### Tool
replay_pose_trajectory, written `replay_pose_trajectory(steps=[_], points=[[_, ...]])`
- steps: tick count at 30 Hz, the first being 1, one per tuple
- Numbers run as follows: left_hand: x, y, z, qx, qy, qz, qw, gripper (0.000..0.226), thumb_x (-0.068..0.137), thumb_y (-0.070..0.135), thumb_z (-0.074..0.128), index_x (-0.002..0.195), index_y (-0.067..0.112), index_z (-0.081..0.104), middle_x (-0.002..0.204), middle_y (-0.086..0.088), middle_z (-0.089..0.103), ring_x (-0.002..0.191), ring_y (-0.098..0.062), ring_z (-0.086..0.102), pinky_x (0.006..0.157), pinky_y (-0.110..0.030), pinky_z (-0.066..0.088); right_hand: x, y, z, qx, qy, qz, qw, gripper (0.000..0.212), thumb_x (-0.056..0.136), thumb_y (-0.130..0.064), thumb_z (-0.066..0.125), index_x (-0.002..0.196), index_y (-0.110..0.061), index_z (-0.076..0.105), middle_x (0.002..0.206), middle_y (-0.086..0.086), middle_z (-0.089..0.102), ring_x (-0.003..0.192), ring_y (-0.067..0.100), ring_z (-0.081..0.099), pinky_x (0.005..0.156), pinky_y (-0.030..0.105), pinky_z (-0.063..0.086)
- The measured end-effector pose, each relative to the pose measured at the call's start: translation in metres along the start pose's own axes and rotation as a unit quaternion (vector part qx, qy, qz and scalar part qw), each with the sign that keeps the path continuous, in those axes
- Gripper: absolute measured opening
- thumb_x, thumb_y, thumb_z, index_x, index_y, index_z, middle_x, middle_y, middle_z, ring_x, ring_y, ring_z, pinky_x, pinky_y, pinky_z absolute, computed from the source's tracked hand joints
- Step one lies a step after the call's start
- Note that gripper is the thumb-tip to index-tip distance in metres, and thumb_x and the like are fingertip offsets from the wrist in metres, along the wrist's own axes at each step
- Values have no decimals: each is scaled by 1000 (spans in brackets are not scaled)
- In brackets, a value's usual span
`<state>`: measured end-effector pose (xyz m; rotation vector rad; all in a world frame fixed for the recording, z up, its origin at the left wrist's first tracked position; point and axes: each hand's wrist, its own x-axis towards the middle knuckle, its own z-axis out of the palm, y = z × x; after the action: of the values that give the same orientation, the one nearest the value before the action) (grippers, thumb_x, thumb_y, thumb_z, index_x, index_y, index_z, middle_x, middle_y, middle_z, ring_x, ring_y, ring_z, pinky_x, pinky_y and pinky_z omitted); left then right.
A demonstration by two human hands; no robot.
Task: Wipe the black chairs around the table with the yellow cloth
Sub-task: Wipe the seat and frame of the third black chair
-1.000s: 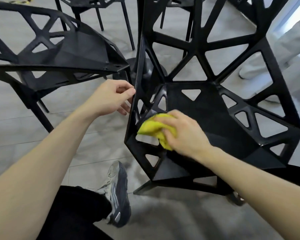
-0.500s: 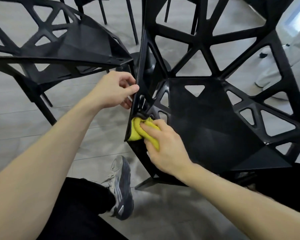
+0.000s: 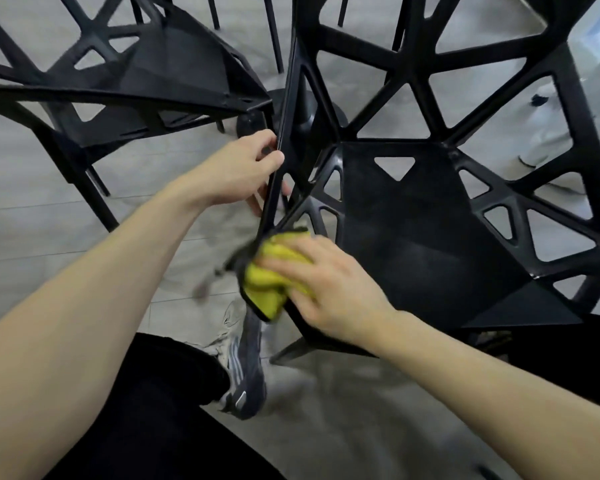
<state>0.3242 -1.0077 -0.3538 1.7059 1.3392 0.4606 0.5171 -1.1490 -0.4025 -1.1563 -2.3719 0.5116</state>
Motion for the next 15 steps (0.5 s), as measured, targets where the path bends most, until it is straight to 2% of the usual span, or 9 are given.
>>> replay_pose_trajectory(steps=[2,3,5,8,10,12,13,15], points=[[-4,1,-2,46,-2,0,999,29,117,27,39,123,2,51,94,2,84,77,-16,80,64,-32,58,25,-10,14,38,67,74,994,49,89,-7,66,136,-20,71,136,5,62,122,29,60,108,42,49],[-7,0,-2,53,-2,-4,999,31,117,29,39,123,2,52,94,3,84,79,-16,80,68,-35,58,21,-12,17,35,62,76,995,50,88,-7,66,136,-21,71,137,5,61,122,28,59,108,42,49],[-8,-1,0,11,-6,-12,1000,31,118,28,36,125,2,52,96,-4,84,77,-28,81,68,-45,65,-12,-6,12,-4,4,15,1000,51,82,-11,65,130,-24,73,138,3,60,114,26,56,104,38,50],[-8,5,6,-11,2,-38,999,34,118,28,31,127,1,50,94,-9,83,73,-38,80,67,-50,68,-39,5,-6,-39,-65,-41,996,44,77,-20,62,116,-31,79,130,-2,63,102,23,55,92,38,54],[-2,8,14,-13,19,-53,998,36,117,32,29,125,4,51,91,-11,83,72,-39,79,69,-53,67,-16,3,0,-37,-38,-13,998,45,79,-17,63,120,-29,78,127,1,64,105,23,53,98,36,50],[2,7,23,-5,53,-50,997,34,116,40,28,113,14,50,88,-11,82,68,-38,79,71,-52,66,1,-9,15,-30,1,34,999,52,80,-14,67,130,-26,73,135,4,61,111,25,48,104,38,46],[4,3,29,0,77,-47,996,33,116,43,27,107,19,48,84,-11,81,65,-35,78,71,-50,65,-5,-11,19,-31,-9,20,999,54,79,-14,66,132,-26,72,139,5,59,113,27,48,101,43,46],[6,2,43,-12,131,-57,990,34,116,45,26,106,23,49,79,-12,79,59,-33,75,63,-45,63,-43,4,11,-56,-89,-69,992,53,77,-21,62,128,-30,73,143,3,57,110,31,51,89,46,48]])
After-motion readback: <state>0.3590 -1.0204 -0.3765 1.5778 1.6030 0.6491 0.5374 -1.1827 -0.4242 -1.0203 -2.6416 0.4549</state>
